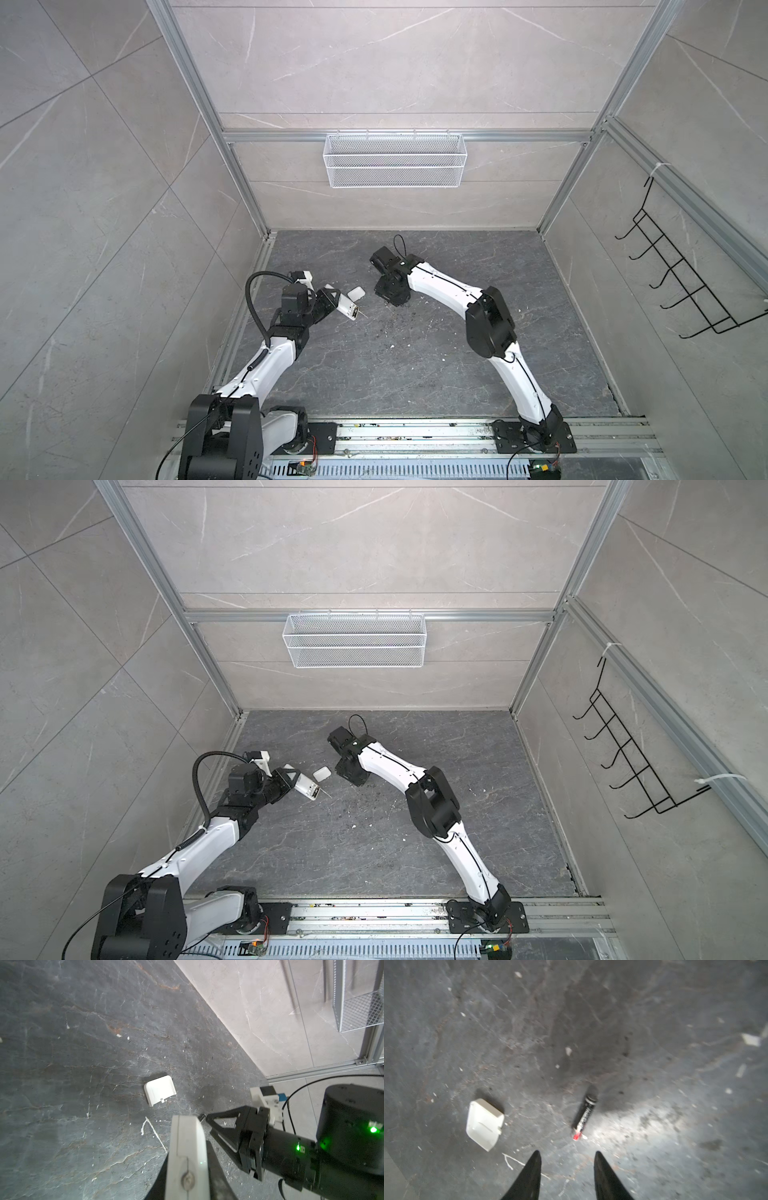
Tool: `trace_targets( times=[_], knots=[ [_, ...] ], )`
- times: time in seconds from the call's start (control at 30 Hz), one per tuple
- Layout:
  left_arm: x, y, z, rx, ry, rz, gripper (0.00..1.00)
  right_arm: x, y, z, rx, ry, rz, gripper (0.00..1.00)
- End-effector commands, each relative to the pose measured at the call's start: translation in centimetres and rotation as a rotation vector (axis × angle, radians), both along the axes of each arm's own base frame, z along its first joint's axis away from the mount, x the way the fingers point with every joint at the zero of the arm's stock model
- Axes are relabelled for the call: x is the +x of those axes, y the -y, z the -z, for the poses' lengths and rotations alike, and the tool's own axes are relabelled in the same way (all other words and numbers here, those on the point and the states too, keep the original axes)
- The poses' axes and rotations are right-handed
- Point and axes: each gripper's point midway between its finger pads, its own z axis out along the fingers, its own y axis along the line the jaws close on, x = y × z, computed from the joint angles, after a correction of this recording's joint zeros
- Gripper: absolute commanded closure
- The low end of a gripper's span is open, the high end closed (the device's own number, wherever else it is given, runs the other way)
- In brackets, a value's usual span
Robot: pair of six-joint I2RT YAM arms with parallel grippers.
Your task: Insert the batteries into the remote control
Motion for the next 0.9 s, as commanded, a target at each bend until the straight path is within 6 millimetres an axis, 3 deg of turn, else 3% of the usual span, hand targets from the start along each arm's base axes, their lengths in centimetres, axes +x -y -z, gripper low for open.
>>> trace_targets(
  times=[0.0,0.5,0.87],
  knots=[
    [0.2,0.1,-1.2,-0.015,0.04,0.01,1.0,-1.7,2.5,2.7,-0.202,-0.11,0.015,0.57],
    [0.4,-0.2,-1.2,-0.036,0.039,0.009,1.0,-1.5,1.4,0.8,-0.189,-0.055,0.02,0.57],
    [0.3,0.1,-1.2,-0.066,0.038,0.019,1.0,-1.2,1.2,2.4,-0.188,-0.083,0.022,0.58]
  ],
)
